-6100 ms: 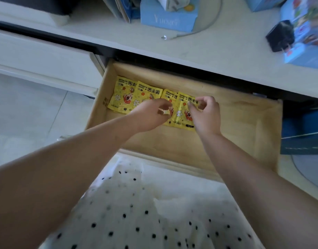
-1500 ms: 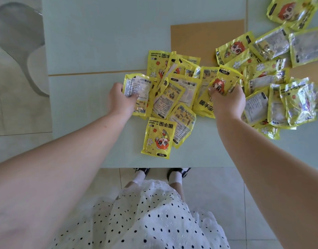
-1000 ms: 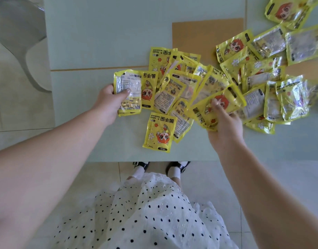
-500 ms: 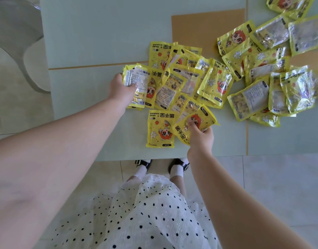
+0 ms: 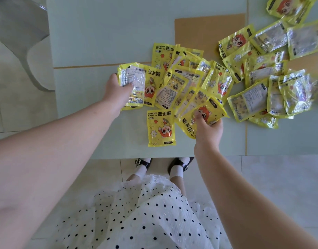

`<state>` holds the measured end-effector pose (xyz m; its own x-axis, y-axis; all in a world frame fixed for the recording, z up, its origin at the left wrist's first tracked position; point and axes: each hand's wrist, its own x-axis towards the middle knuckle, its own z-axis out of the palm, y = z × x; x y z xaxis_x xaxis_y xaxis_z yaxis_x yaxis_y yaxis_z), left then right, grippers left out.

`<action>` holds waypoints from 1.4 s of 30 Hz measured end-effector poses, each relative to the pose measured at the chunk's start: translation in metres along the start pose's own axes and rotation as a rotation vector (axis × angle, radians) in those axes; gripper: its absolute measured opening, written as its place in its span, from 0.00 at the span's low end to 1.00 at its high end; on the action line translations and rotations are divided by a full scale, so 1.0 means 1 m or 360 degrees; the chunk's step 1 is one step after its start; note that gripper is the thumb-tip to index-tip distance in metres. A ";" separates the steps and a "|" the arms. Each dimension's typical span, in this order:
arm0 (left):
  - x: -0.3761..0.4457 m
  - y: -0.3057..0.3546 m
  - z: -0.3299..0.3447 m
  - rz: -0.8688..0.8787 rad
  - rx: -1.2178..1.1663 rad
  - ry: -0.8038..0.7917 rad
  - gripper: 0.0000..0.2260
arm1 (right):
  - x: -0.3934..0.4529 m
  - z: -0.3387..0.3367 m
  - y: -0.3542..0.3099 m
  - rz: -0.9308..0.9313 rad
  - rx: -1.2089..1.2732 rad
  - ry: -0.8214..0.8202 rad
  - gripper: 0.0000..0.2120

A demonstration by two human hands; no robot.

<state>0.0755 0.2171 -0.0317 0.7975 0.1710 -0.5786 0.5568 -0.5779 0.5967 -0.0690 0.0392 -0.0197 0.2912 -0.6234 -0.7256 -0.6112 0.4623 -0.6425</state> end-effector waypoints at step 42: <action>-0.636 -0.320 0.121 0.0599 0.0972 -0.2218 0.14 | -0.462 -0.428 0.532 0.0206 0.1874 0.1568 0.09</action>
<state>-0.6377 0.1964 0.0782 -0.1635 -0.6967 -0.6984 -0.0676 -0.6984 0.7125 -0.8441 0.3030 0.0788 -0.5921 -0.4778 -0.6490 0.4533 0.4684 -0.7584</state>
